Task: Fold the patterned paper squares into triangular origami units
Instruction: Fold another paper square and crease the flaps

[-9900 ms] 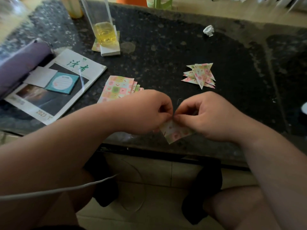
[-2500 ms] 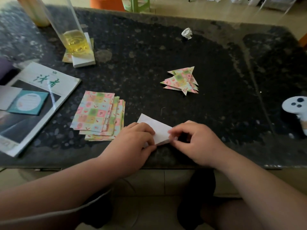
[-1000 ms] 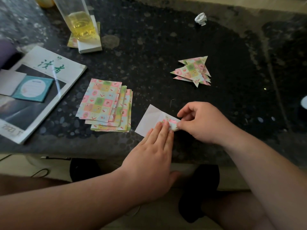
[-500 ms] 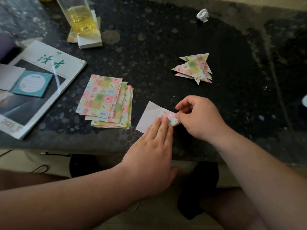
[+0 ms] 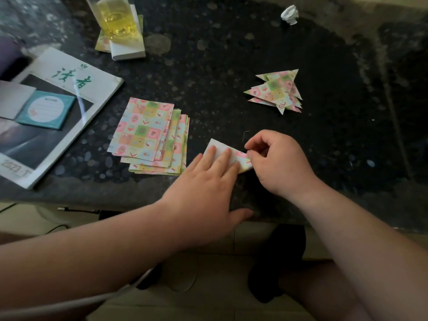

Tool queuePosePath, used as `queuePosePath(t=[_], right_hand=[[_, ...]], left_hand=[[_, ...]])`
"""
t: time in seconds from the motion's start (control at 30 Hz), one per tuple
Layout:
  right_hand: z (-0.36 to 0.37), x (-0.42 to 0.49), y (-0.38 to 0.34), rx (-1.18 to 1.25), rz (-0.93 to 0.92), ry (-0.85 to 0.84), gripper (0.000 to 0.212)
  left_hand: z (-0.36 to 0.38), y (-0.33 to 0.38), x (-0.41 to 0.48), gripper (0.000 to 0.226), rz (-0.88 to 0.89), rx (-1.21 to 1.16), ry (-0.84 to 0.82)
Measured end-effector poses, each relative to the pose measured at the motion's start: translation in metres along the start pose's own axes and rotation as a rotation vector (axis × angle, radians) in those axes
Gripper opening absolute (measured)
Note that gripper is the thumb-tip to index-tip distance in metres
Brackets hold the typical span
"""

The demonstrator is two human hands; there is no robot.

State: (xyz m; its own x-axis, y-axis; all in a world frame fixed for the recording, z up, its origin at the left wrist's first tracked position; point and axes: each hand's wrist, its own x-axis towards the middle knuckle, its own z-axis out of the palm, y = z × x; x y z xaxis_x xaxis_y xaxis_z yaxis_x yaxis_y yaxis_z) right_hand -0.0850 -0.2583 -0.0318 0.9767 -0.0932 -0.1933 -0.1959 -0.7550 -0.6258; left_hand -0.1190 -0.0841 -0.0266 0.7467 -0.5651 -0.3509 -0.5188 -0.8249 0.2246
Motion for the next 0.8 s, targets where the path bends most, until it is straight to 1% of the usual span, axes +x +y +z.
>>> queuePosePath(t=[0.33,0.8], right_hand=[[0.001,0.0,0.0,-0.023,-0.003,0.005,0.014],[0.007,0.001,0.002,0.01,-0.003,0.057,0.016]], left_hand=[[-0.006,-0.016,0.0,0.09,0.044,-0.041,0.017],[-0.007,-0.022,-0.004,0.095,0.054,-0.019,-0.014]])
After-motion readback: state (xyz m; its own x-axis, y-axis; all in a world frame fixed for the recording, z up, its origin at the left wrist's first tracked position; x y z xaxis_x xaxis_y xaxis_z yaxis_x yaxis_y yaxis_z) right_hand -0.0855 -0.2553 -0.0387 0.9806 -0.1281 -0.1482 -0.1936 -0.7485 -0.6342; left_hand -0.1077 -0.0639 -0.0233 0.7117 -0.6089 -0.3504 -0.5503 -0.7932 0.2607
